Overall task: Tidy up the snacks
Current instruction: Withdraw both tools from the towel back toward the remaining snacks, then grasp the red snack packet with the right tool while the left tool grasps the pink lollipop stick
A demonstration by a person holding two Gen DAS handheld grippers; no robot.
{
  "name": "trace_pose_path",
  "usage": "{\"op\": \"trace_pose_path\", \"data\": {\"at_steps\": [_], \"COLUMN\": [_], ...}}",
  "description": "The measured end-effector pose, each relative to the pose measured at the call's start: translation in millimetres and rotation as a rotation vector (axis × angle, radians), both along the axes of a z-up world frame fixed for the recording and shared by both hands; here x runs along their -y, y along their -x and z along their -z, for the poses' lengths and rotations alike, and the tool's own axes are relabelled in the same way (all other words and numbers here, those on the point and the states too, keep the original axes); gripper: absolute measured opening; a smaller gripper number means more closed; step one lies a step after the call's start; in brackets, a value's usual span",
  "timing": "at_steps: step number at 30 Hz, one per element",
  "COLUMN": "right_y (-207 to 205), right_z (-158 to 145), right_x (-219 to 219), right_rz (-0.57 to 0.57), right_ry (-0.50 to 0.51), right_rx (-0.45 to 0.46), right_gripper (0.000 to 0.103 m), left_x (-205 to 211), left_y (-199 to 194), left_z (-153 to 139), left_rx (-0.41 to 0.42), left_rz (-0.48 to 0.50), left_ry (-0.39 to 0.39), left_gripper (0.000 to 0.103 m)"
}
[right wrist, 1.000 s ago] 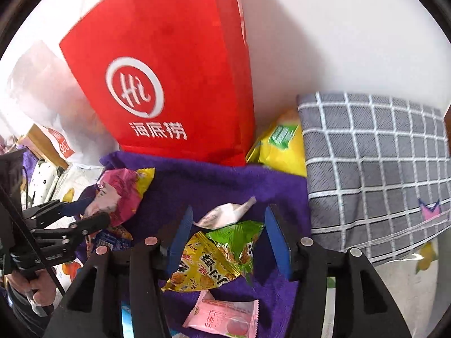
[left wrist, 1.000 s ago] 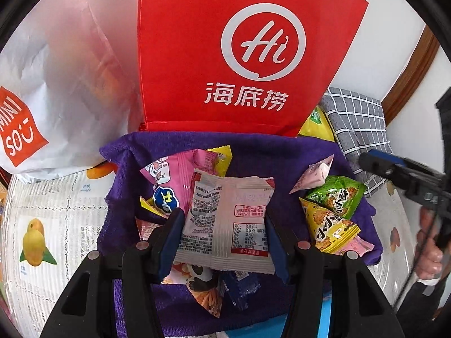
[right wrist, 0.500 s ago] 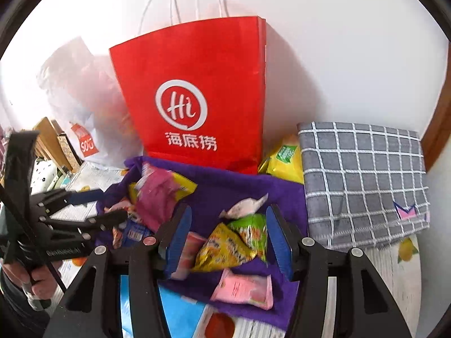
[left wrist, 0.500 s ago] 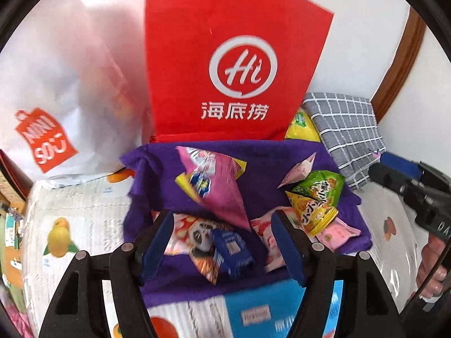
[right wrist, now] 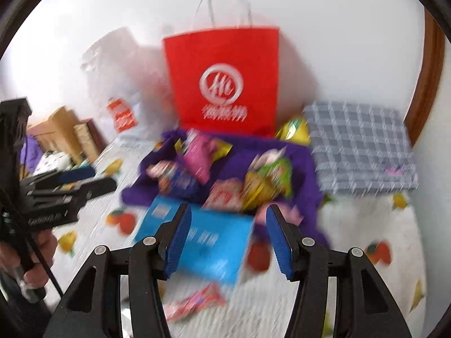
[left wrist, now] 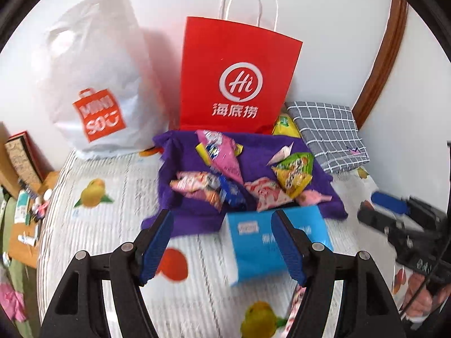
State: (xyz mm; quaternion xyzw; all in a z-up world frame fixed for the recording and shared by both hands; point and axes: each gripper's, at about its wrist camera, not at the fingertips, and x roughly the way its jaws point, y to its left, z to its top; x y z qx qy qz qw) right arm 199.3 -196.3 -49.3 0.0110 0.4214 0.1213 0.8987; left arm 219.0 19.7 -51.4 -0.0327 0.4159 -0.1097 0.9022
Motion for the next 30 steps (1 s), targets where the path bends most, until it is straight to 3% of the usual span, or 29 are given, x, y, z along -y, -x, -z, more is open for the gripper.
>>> {"op": "trace_pose_path", "data": {"at_steps": [7,15,25,30], "right_y": [73,131,141,148], "right_z": [40,86,124,130], "right_x": [-15,-41,-64,-79], "right_rz": [-0.058,-0.175,-0.272,-0.324], "right_ry": [-0.038,-0.031,-0.003,0.101], "right_rx": [-0.059,-0.083,-0.086,-0.043], "right_gripper": [0.055,0.068,0.073,0.076], "left_x": [-20,-37,-47,-42], "left_y": [43,85,119,123], "left_z": [12,24,39,47], "left_rx": [-0.017,-0.033,-0.051,-0.068], "left_rz": [-0.016,-0.024,-0.028,-0.020], "left_ry": [0.024,0.068,0.072,0.063], "left_gripper": [0.070,0.070,0.070,0.070]}}
